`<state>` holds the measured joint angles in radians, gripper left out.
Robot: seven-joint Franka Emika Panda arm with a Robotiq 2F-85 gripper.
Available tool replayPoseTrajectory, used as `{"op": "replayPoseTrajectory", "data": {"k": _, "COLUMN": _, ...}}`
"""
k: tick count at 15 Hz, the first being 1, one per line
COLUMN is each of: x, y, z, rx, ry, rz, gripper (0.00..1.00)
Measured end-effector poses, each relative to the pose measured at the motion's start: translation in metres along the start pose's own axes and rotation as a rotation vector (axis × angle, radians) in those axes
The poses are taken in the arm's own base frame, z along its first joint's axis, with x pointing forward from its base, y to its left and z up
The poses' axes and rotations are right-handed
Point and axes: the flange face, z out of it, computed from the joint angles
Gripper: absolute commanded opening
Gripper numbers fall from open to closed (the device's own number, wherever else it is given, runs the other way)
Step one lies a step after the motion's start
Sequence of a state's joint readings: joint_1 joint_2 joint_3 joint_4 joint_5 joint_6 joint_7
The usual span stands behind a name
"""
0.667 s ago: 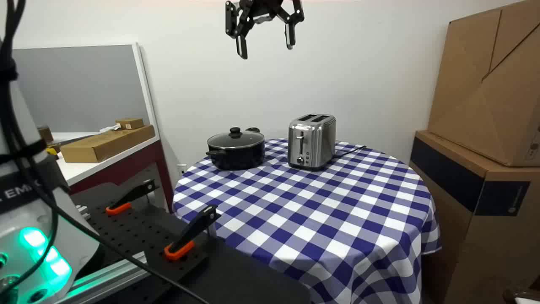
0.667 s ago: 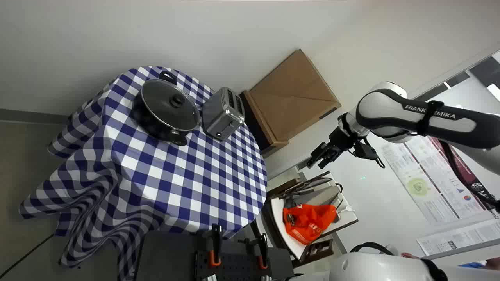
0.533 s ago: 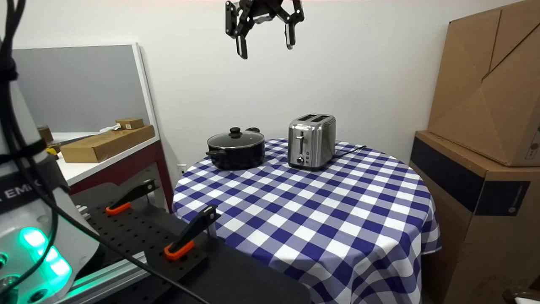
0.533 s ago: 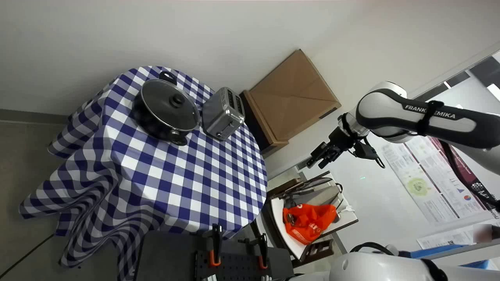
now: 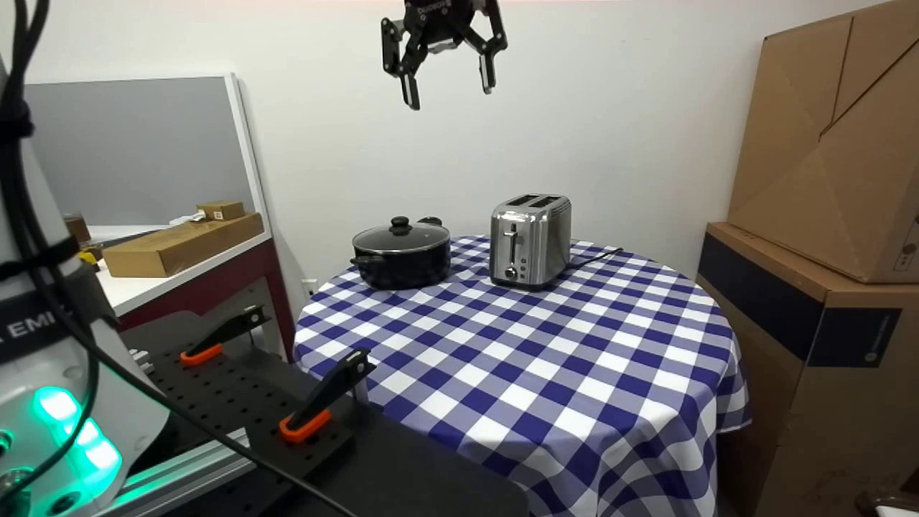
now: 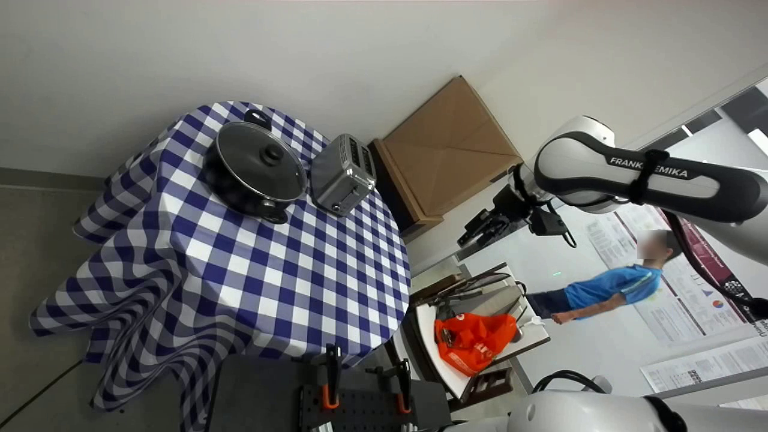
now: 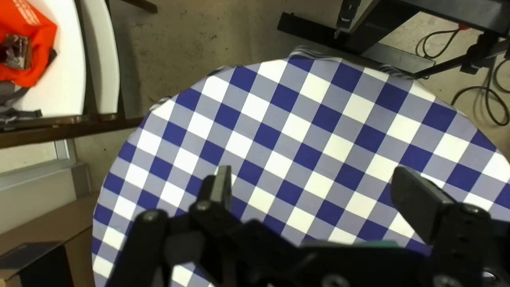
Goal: Pick up the lid from the black pot and put it on the table.
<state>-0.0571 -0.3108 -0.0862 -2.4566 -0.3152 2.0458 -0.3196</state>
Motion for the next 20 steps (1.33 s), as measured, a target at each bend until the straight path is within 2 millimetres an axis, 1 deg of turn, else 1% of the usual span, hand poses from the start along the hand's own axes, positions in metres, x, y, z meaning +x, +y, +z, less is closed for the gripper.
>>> {"op": "replayPoseTrajectory", "data": {"k": 2, "x": 0.024, "y": -0.022, "z": -0.004, "rx": -0.034, "ry": 0.062, "rz": -0.065, "gripper": 1.00}}
{"op": "replayPoseTrajectory", "data": {"k": 3, "x": 0.037, "y": -0.037, "z": -0.007, "rx": -0.052, "ry": 0.101, "rz": -0.103, "gripper": 1.00}}
{"op": "replayPoseTrajectory", "data": {"k": 8, "x": 0.097, "y": -0.123, "z": -0.028, "rx": -0.118, "ry": 0.279, "rz": -0.307, "gripper": 1.00}}
{"op": "replayPoseTrajectory", "data": {"k": 9, "x": 0.107, "y": -0.138, "z": -0.032, "rx": -0.121, "ry": 0.301, "rz": -0.334, "gripper": 1.00}}
{"op": "replayPoseTrajectory", "data": {"k": 11, "x": 0.128, "y": -0.160, "z": -0.037, "rx": -0.109, "ry": 0.320, "rz": -0.359, "gripper": 1.00}}
{"op": "replayPoseTrajectory", "data": {"k": 13, "x": 0.149, "y": -0.171, "z": -0.037, "rx": -0.085, "ry": 0.322, "rz": -0.366, "gripper": 1.00}}
{"op": "replayPoseTrajectory", "data": {"k": 15, "x": 0.162, "y": -0.173, "z": -0.032, "rx": -0.074, "ry": 0.318, "rz": -0.367, "gripper": 1.00}}
{"op": "replayPoseTrajectory", "data": {"k": 17, "x": 0.165, "y": -0.171, "z": -0.031, "rx": -0.072, "ry": 0.316, "rz": -0.365, "gripper": 1.00}}
{"op": "replayPoseTrajectory", "data": {"k": 20, "x": 0.165, "y": -0.171, "z": -0.030, "rx": -0.074, "ry": 0.313, "rz": -0.366, "gripper": 1.00}}
